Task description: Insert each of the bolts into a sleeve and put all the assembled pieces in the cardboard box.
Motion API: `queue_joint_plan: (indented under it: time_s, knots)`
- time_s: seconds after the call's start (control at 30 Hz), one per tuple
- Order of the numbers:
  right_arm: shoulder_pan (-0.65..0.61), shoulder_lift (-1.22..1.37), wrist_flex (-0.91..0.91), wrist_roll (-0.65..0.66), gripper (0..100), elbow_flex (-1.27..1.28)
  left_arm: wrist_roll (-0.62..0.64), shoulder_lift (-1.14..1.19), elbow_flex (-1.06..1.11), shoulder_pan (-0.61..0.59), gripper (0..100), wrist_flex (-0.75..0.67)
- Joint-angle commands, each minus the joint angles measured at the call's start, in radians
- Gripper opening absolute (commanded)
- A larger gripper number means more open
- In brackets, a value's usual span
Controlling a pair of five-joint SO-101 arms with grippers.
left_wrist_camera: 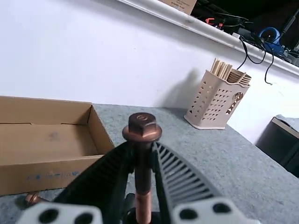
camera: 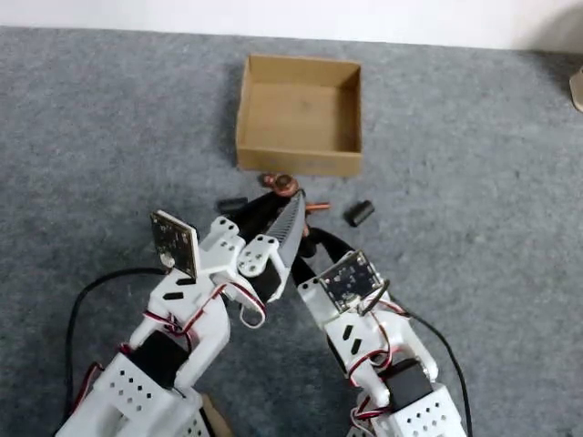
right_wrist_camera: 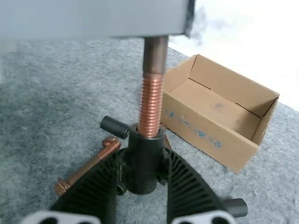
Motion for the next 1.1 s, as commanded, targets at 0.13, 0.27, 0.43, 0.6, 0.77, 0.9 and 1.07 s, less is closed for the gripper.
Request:
queue_joint_plan:
  time_s: [0.13, 0.27, 0.43, 0.6, 0.77, 0.9, 1.07]
  knots:
    - [-0.004, -0.030, -0.004, -0.003, 0.5, 0.108, 0.003, -0.018, 0.022, -0.018, 0, -0.026]
    - [-0.007, -0.030, -0.004, -0.003, 0.5, 0.107, 0.003, -0.016, 0.058, -0.042, 0, -0.092]
    - [-0.007, -0.030, -0.004, -0.003, 0.5, 0.104, 0.002, -0.016, 0.067, -0.041, 0, -0.107]
    - [-0.005, -0.031, -0.005, -0.003, 0.5, 0.102, 0.002, -0.016, 0.073, -0.035, 0, -0.103]
    - [-0.004, -0.031, -0.007, -0.003, 0.5, 0.101, 0.003, -0.022, 0.107, -0.033, 1, -0.106]
    - [-0.004, -0.031, -0.007, -0.003, 0.5, 0.101, 0.003, -0.025, 0.137, -0.025, 1, -0.103]
    - [-0.004, -0.031, -0.007, -0.003, 0.5, 0.101, 0.003, -0.025, 0.157, -0.016, 1, -0.101]
